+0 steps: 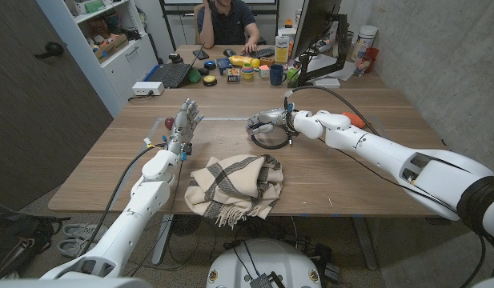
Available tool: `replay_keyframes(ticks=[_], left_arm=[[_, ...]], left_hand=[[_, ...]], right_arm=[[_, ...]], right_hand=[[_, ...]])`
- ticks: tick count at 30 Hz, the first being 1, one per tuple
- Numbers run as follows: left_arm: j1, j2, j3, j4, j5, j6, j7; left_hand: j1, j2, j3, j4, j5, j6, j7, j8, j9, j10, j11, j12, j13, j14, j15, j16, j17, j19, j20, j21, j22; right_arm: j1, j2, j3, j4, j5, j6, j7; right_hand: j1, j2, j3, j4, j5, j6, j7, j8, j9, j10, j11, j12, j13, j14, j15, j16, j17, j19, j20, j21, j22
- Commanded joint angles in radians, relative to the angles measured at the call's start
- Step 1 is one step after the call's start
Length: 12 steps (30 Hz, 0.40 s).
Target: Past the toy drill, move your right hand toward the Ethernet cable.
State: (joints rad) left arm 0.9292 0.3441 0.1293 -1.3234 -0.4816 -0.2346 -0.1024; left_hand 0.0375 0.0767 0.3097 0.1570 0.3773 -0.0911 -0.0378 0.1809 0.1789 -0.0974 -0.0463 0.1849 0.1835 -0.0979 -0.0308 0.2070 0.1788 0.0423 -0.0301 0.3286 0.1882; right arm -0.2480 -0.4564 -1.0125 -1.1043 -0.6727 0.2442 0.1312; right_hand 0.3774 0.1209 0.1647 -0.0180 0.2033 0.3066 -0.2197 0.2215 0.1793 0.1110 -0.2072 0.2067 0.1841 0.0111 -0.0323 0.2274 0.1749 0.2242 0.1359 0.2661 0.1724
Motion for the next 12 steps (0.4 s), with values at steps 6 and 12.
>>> replay_keyframes(ticks=[6, 12], left_arm=[[-0.015, -0.002, 0.005, 0.017, -0.002, 0.002, -0.009], [-0.021, -0.003, 0.007, 0.024, -0.002, 0.001, -0.013]], left_hand=[[-0.007, 0.018, -0.006, -0.001, 0.006, -0.007, 0.002, 0.007, 0.006, -0.006, -0.001, 0.004, 0.005, -0.005, 0.002, 0.005, 0.005, 0.008, 0.002, -0.002, 0.003], [-0.007, 0.018, -0.007, -0.001, 0.006, -0.008, 0.003, 0.007, 0.006, -0.006, -0.002, 0.004, 0.005, -0.005, 0.002, 0.005, 0.005, 0.009, 0.002, -0.003, 0.003]], right_arm=[[0.009, 0.006, -0.004, 0.016, 0.017, 0.004, -0.001], [0.007, 0.004, -0.002, 0.014, 0.023, 0.000, 0.003]], right_hand=[[0.003, 0.009, 0.007, 0.001, 0.006, 0.013, 0.000, -0.003, 0.003, 0.004, 0.001, -0.006, 0.001, 0.006, -0.052, 0.000, 0.002, -0.013, 0.003, -0.013, 0.002], [0.002, 0.009, 0.008, 0.002, 0.006, 0.014, -0.001, -0.005, 0.003, 0.005, 0.001, -0.007, 0.001, 0.008, -0.053, -0.001, 0.002, -0.011, 0.001, -0.015, 0.002]])
